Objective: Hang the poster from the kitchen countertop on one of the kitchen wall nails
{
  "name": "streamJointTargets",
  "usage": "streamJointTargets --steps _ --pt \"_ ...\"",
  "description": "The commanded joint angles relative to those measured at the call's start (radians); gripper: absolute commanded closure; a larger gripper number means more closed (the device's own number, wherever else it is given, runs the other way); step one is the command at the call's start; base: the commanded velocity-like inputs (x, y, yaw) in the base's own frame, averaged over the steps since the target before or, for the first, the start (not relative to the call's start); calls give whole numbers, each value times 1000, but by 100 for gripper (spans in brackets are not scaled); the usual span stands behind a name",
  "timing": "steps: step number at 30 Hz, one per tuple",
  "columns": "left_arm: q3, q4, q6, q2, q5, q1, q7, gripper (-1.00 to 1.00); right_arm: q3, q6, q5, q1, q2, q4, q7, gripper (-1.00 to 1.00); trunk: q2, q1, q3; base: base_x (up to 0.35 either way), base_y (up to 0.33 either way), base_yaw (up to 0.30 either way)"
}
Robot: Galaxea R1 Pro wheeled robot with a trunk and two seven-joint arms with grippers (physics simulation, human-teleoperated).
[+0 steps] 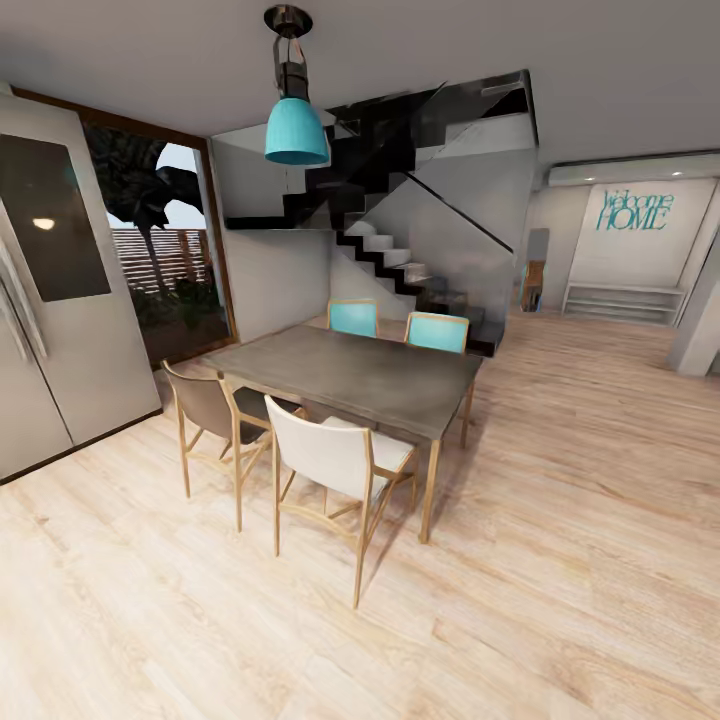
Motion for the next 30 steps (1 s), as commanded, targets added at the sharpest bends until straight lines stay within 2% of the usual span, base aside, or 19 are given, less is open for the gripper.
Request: streamJointTargets --steps 1,4,26,30 --pt "0 0 0 0 0 0 0 -100 0 0 0 0 0 0 0 -100 0 0 0 0 0 0" --pt "0 -11 14 -17 1 4 -8 -100 -3 9 -4 -5 -5 -3 9 -100 0 0 0 0 0 0" --pt "0 -11 13 -17 1 4 -9 -100 -4 9 -4 -5 -8 -4 9 -100 0 0 0 0 0 0" --pt "6 -33 -8 -38 -2 14 -7 -100 -4 -13 -2 -28 -14 -26 5 -100 0 0 0 0 0 0"
